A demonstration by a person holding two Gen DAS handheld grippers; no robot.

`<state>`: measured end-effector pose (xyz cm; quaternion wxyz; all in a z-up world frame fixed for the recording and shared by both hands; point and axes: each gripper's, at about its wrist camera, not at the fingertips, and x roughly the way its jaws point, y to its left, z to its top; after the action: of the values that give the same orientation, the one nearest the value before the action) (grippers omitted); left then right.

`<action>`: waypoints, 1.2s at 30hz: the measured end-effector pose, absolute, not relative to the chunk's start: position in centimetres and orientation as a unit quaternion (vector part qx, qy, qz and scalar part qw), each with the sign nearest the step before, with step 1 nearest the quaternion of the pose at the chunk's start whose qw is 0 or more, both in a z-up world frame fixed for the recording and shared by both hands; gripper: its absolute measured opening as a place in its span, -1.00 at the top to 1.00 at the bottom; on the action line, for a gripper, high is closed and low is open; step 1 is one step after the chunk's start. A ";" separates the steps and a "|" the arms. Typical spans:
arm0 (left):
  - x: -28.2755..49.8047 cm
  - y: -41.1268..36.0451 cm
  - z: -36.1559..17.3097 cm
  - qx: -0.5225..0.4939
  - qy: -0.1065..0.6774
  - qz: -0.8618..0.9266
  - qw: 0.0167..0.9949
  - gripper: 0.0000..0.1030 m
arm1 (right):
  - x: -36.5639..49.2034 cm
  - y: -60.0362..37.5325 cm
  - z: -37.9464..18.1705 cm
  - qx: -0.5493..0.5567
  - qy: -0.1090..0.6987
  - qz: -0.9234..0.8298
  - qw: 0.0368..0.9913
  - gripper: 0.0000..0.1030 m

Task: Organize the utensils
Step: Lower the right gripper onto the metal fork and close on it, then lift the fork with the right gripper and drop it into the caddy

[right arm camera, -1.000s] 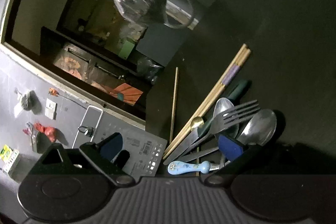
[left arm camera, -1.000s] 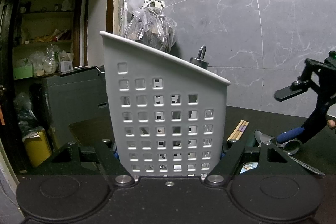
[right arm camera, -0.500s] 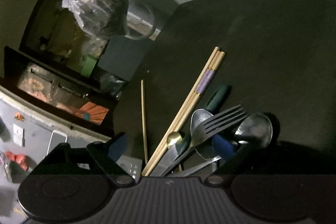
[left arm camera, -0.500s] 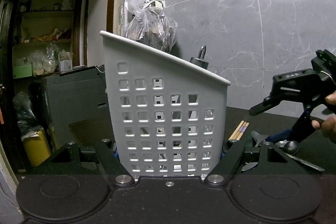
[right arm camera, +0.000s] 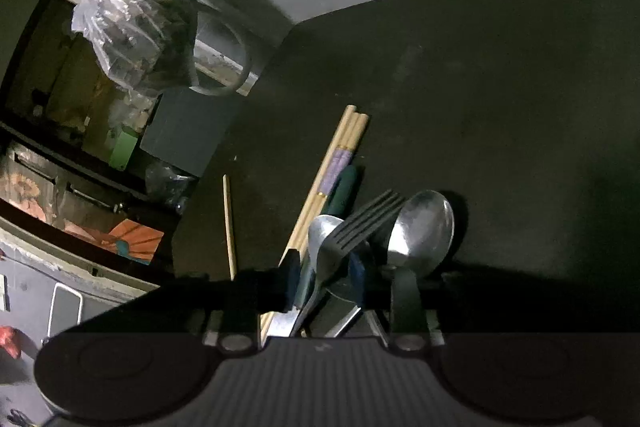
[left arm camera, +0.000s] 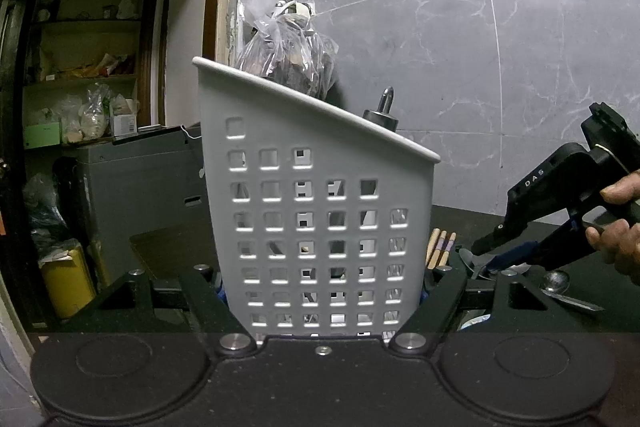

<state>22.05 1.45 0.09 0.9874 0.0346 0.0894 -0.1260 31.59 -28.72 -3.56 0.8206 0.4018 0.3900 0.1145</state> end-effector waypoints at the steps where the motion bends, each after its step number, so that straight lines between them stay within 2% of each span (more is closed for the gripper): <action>1: 22.0 1.5 0.1 0.035 0.089 -0.126 0.987 -0.48 | 31.6 -28.8 -3.6 0.406 0.391 0.114 0.818 0.42; 8: 22.0 1.5 0.1 0.034 0.089 -0.126 0.987 -0.48 | 32.3 -28.8 -3.7 0.424 0.397 0.102 0.807 0.38; 10: 22.0 1.5 0.1 0.034 0.089 -0.126 0.987 -0.48 | 32.4 -28.7 -3.7 0.424 0.400 0.096 0.807 0.45; 12: 22.0 1.5 0.1 0.034 0.089 -0.126 0.987 -0.48 | 32.6 -28.6 -3.7 0.422 0.403 0.086 0.807 0.65; 21: 22.1 1.5 0.0 0.033 0.089 -0.127 0.987 -0.48 | 32.9 -28.2 -3.8 0.421 0.391 0.089 0.814 0.86; 32: 22.2 1.5 -0.1 0.034 0.090 -0.127 0.987 -0.48 | 32.8 -28.7 -4.3 0.468 0.366 0.132 0.793 0.96; 36: 22.2 1.3 -0.1 0.034 0.090 -0.127 0.987 -0.48 | 32.1 -28.3 -3.4 0.452 0.344 0.144 0.810 0.97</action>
<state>22.21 1.35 -0.13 0.9873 0.0336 0.0897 -0.1267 32.06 -28.32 -3.36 0.8099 0.4524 0.3444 0.1442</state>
